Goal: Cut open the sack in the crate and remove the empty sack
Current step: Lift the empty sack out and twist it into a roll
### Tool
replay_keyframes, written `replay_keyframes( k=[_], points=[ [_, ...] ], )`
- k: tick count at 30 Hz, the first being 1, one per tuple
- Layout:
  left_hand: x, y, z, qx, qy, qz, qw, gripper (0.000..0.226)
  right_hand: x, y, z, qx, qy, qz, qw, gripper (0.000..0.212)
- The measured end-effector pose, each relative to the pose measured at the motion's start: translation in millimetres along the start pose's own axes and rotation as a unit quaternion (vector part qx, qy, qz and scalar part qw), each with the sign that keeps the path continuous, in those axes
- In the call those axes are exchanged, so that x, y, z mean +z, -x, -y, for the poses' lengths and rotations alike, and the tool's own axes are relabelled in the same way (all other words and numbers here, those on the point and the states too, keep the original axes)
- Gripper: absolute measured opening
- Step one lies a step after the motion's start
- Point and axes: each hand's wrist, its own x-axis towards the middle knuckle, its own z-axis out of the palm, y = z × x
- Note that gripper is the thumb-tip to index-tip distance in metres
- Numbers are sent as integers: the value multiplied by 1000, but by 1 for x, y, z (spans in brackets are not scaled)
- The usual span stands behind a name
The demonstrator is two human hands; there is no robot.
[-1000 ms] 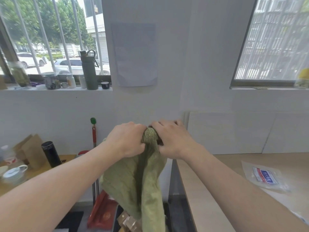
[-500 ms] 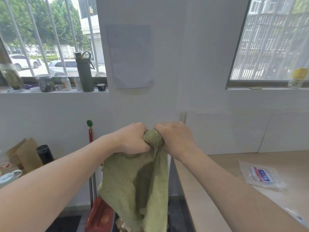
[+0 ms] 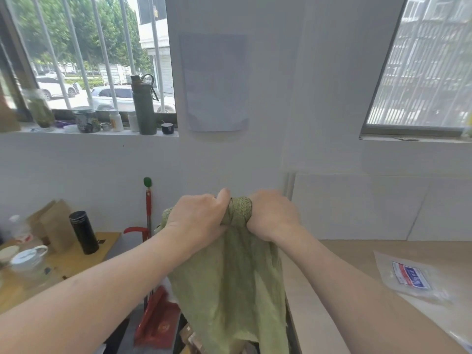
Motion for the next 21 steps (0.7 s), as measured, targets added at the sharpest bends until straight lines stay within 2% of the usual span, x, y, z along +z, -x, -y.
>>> replay_keyframes(
  k=[4,6,8,11,14,18,21],
  points=[
    [-3,-4,3,7,43,22,999,28,1,1,-5,-51,18,-38,998,14],
    [-4,-6,6,-4,87,34,996,26,3,1,-9,-96,45,-99,989,30],
    [-5,-10,11,-32,156,43,986,23,8,0,-11,-133,119,-161,971,51],
    [-7,-20,16,-56,250,72,964,26,11,-1,-12,-134,178,-226,948,66],
    [-17,-30,16,-54,321,133,936,26,10,-1,-11,-126,175,-264,940,54],
    [-33,-31,17,-74,412,257,871,27,7,0,-9,-120,176,-322,922,31],
    [-39,-29,17,-54,409,279,867,27,7,0,-9,-109,173,-304,930,29]
  ],
)
